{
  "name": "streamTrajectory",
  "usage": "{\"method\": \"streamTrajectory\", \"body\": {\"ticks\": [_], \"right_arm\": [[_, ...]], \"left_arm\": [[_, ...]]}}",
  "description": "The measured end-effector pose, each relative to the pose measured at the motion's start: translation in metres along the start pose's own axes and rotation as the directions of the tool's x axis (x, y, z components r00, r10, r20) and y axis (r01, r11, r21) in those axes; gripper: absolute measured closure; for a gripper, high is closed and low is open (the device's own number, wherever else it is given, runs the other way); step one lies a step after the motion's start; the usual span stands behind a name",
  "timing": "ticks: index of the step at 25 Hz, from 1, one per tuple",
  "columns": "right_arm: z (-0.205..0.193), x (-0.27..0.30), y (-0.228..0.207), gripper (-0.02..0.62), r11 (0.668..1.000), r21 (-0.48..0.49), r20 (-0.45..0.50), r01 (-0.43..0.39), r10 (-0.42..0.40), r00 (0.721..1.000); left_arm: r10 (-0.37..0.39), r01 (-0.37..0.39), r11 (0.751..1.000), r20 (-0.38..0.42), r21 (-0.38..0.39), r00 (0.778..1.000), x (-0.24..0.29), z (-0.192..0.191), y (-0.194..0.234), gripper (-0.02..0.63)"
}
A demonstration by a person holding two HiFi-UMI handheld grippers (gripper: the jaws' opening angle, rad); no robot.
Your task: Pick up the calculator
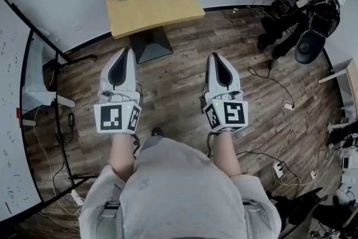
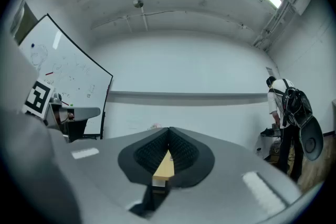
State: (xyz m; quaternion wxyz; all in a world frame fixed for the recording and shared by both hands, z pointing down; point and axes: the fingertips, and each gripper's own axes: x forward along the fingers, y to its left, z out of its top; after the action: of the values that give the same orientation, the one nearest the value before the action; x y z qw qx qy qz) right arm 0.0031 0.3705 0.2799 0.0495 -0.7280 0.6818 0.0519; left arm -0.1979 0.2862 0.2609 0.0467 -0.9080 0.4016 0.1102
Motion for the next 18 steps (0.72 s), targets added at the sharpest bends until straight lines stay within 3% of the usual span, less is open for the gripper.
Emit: {"method": "streamTrajectory", "body": {"ticks": [18], "right_arm": [[0.01, -0.005, 0.008, 0.595, 1.0, -0.016, 0.043, 0.001, 0.0, 0.999]], "left_arm": [[0.0, 0.0, 1.0, 0.013, 0.0, 1.0, -0.009, 0.005, -0.002, 0.6]]}}
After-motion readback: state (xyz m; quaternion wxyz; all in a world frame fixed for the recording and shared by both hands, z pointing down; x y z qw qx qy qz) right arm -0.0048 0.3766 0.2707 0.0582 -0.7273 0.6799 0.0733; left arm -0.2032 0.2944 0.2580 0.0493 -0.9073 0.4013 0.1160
